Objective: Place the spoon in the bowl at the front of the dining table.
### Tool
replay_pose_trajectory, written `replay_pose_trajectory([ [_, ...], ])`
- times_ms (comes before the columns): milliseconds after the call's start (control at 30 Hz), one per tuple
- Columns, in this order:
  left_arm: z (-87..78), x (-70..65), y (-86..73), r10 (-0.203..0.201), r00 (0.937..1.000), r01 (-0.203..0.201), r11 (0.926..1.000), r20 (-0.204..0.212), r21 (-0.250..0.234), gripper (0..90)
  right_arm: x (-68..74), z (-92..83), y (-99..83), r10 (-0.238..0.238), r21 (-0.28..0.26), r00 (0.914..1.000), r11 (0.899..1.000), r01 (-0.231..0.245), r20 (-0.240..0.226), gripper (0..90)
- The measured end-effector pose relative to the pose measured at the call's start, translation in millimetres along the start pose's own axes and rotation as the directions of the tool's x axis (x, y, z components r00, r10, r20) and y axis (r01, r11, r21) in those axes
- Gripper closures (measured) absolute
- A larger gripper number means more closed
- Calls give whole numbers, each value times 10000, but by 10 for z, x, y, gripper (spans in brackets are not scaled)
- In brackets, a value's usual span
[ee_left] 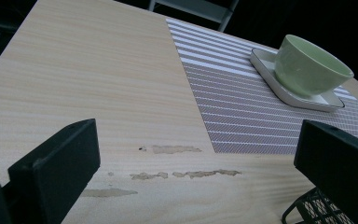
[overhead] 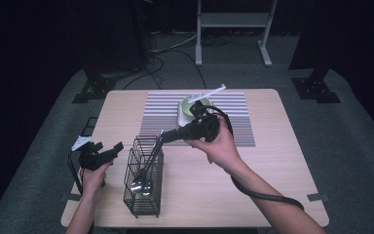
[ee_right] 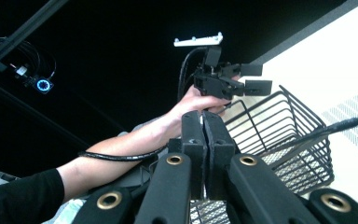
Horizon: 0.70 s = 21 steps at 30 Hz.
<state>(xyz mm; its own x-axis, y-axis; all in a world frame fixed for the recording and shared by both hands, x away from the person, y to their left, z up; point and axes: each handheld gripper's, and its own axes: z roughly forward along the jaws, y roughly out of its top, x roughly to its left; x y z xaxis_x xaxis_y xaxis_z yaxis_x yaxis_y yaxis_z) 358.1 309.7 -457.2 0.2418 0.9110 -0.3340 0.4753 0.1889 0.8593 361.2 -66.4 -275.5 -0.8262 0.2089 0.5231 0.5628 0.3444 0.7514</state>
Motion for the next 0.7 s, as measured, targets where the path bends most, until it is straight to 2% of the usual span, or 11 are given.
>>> replay_pose_trajectory([
  [200,1,-2,-1,15,10000,-15,10000,0,8,0,41,-80,42,-83,-267,9999,9996,81,-68,886],
  [700,1,0,-3,17,10000,-17,10000,-4,15,0,28,-302,71,166,-616,9998,9980,-162,57,886],
])
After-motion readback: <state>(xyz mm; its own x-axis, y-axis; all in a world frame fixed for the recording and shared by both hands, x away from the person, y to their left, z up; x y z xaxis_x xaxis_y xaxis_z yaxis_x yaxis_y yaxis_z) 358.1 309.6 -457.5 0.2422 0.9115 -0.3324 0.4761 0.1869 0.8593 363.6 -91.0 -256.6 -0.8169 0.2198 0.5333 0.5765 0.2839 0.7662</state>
